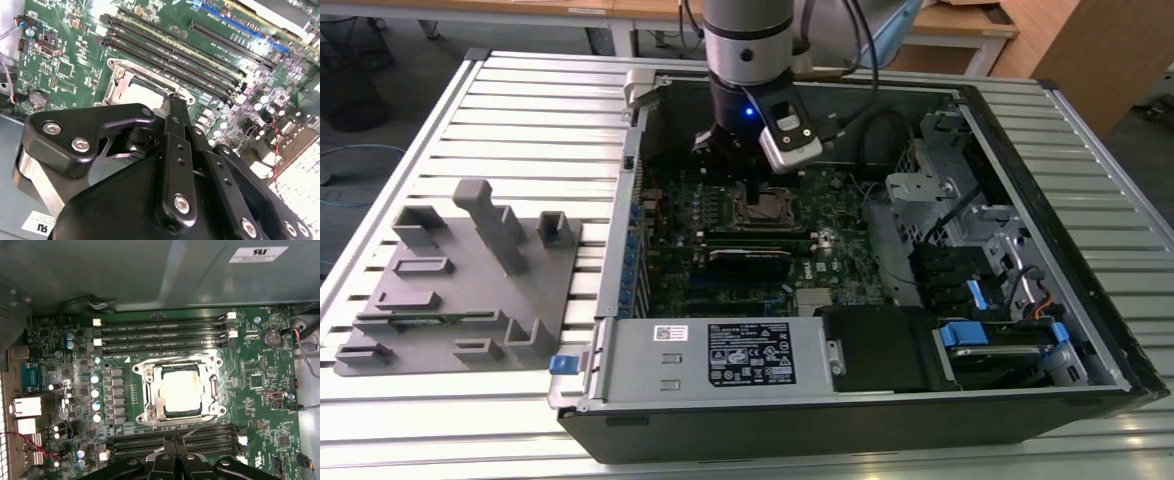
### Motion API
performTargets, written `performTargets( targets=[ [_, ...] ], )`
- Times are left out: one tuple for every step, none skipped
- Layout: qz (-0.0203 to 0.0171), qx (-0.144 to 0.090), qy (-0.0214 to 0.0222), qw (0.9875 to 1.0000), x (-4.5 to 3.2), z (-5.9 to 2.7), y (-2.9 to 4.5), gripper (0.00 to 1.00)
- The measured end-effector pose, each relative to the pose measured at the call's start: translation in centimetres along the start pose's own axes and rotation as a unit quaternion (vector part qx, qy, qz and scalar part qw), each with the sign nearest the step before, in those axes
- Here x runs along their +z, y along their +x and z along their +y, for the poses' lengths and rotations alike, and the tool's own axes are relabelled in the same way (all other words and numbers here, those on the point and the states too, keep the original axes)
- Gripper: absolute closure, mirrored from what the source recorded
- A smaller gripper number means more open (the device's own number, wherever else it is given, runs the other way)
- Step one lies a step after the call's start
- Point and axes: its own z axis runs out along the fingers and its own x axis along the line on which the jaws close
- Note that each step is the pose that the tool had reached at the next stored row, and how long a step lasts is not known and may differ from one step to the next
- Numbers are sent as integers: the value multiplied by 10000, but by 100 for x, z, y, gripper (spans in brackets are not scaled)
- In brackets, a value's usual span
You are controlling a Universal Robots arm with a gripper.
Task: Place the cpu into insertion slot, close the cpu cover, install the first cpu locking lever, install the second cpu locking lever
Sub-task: 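Install the second cpu locking lever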
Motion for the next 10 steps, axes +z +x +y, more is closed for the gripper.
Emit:
performTargets(
  targets=[
    [1, 1, 0, 10000, 0, -11, -2, 89],
    [2, 1, 0, 10000, 1, -17, -3, 89],
    [3, 2, 0, 10000, 1, -18, -4, 89],
    [4, 2, 0, 10000, 1, -18, -4, 89],
    [4, 2, 0, 10000, 1, -18, -4, 89],
    [5, 2, 1, 10000, 1, -18, -4, 89],
    [41, 2, 3, 10000, 2, -18, -8, 89],
    [114, 4, 5, 9999, 4, -18, -12, 89],
    [148, 4, 7, 9999, 4, -18, -13, 89],
    [149, 4, 7, 9999, 3, -18, -13, 89]
  ],
)
